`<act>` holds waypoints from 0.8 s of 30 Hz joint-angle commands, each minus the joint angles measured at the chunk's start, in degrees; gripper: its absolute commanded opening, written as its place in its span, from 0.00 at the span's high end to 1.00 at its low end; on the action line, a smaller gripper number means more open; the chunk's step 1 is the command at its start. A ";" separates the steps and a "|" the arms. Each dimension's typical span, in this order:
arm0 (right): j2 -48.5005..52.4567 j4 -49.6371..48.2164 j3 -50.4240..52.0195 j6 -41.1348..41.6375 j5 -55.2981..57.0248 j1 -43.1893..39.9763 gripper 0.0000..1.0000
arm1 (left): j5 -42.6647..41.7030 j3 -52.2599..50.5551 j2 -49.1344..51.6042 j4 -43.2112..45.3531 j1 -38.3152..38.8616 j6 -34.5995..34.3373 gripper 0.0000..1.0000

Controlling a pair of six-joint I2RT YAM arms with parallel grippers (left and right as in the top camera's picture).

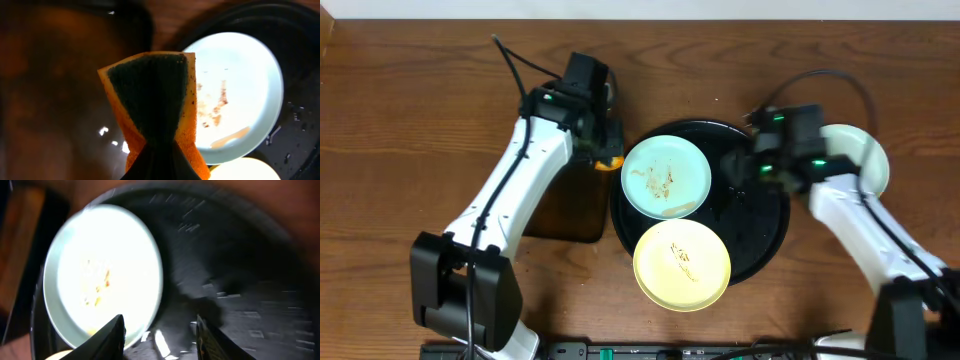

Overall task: Clean dirty plates on tray and stack at the side
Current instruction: 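Reach the right gripper to the rim of the left green plate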

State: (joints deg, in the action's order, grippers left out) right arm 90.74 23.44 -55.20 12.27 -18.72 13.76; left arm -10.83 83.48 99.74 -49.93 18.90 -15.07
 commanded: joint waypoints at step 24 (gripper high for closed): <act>12.11 -2.73 0.13 15.15 17.81 5.66 0.99 | -0.55 -2.38 1.81 7.02 10.32 -0.26 0.92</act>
State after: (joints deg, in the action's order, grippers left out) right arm 102.63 19.90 -55.31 26.65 -4.56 20.23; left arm -10.83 81.38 100.36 -43.62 28.67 -15.07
